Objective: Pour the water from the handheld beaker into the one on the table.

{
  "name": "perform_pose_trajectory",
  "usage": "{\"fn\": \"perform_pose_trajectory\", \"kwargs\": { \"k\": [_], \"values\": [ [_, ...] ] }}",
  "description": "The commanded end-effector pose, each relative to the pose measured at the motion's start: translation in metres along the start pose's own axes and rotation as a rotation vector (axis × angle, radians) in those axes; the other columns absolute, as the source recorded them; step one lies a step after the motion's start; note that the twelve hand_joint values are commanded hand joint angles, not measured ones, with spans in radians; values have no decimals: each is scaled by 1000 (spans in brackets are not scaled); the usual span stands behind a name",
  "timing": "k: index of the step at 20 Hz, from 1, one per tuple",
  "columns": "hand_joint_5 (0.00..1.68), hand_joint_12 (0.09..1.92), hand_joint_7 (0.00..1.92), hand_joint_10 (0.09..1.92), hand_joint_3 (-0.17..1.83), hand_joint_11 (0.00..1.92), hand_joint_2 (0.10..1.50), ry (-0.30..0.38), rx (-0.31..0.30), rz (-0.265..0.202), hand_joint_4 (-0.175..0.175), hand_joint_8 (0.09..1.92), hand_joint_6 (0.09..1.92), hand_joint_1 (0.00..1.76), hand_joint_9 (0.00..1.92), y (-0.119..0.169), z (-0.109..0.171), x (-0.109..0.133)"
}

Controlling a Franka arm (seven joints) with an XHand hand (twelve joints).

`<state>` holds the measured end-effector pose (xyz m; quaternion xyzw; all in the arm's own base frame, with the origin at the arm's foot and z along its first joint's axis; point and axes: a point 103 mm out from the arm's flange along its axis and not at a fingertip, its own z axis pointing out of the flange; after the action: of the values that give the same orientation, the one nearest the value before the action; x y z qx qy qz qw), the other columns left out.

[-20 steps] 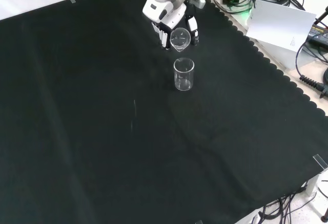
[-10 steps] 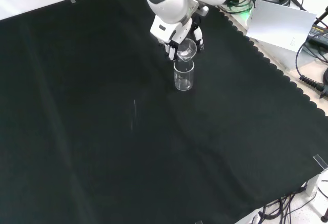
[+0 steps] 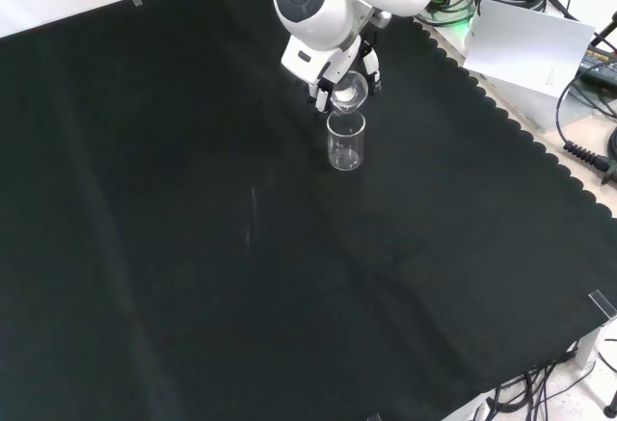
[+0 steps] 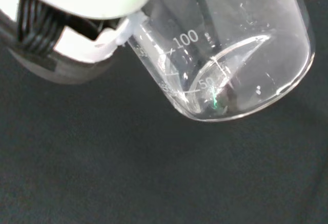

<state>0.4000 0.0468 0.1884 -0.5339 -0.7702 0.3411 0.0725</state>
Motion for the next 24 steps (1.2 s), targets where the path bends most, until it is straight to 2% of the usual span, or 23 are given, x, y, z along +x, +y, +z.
{"fn": "perform_pose_trajectory", "kwargs": {
  "k": [1, 11, 24],
  "values": [
    [1104, 812, 1526, 577, 1023, 1339, 572, -31, 31, 9, 7, 843, 1167, 1126, 1613, 0, -2, 0],
    [1104, 813, 1524, 583, 1025, 1339, 571, -75, 91, 22, 11, 847, 1167, 1125, 1611, -1, -9, -1],
    [1104, 813, 1520, 590, 1027, 1341, 570, -138, 141, 35, 17, 853, 1168, 1124, 1604, -2, -18, 6]
  ]
}}
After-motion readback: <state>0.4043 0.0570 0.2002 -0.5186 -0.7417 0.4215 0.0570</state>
